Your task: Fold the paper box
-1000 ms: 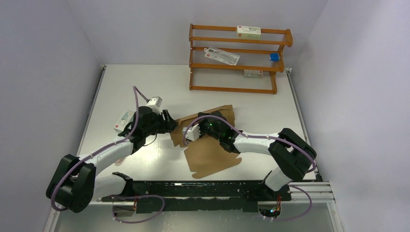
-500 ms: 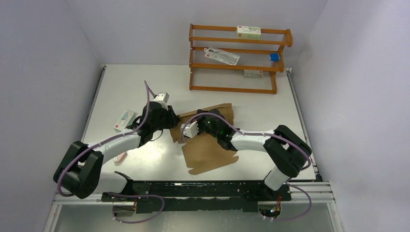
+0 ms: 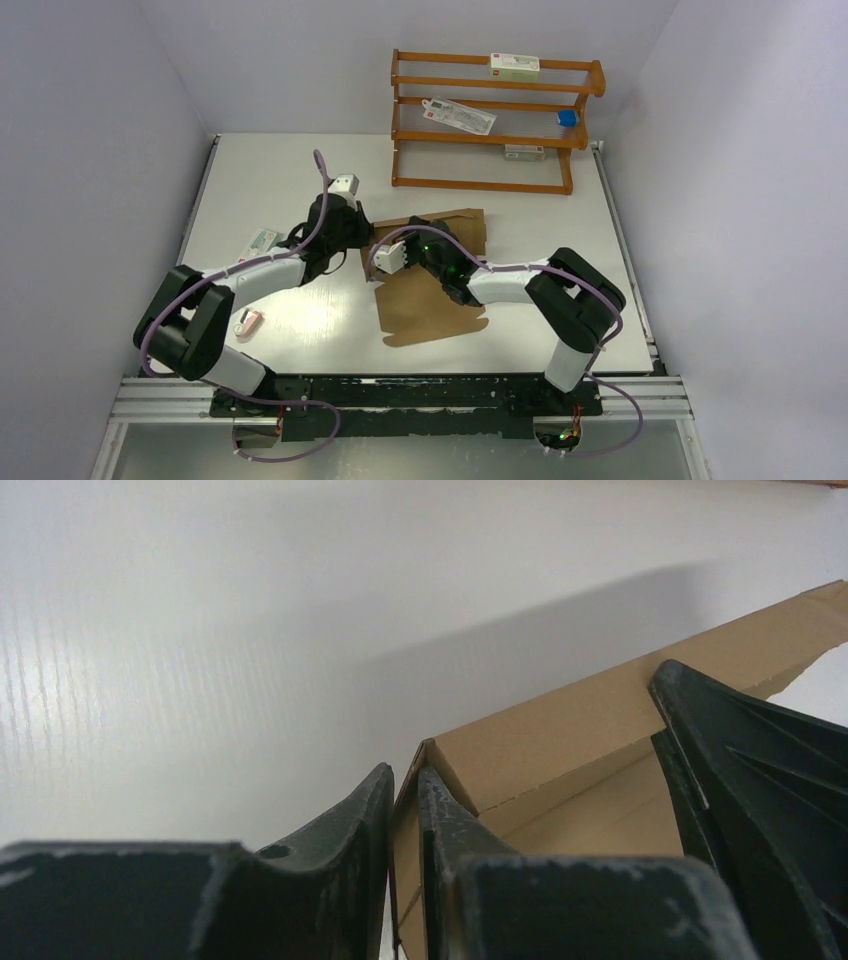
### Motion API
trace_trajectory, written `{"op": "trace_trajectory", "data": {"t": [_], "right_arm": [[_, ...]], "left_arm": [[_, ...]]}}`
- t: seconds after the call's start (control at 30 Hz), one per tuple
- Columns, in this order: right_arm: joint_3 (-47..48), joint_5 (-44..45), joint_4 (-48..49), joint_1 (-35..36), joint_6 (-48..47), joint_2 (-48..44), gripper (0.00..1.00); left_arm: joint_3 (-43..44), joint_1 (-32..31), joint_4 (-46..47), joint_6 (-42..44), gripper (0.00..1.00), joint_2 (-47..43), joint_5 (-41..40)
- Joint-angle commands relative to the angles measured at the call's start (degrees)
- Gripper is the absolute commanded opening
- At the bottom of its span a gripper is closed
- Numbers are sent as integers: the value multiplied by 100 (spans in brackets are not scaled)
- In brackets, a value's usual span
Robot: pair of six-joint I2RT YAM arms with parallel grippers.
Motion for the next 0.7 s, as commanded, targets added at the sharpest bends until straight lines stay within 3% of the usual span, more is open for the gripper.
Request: {"op": "trace_trajectory", "data": {"t": [0.0,0.3,0.5,0.67], "right_arm": [[38,-28,774,23,-59,96,0],[10,-49,1357,27,141,233,0],[-276,32,1984,27,97,395,0],[-408,-19,1831,31,305,265,1]], "left_arm": [[394,-108,194,116,20,132,-272],[802,-245,452,577,15,376,-751],[216,-342,1088,327,15,362,-826],[-420,-616,1849,20,14,240,-1089]]}}
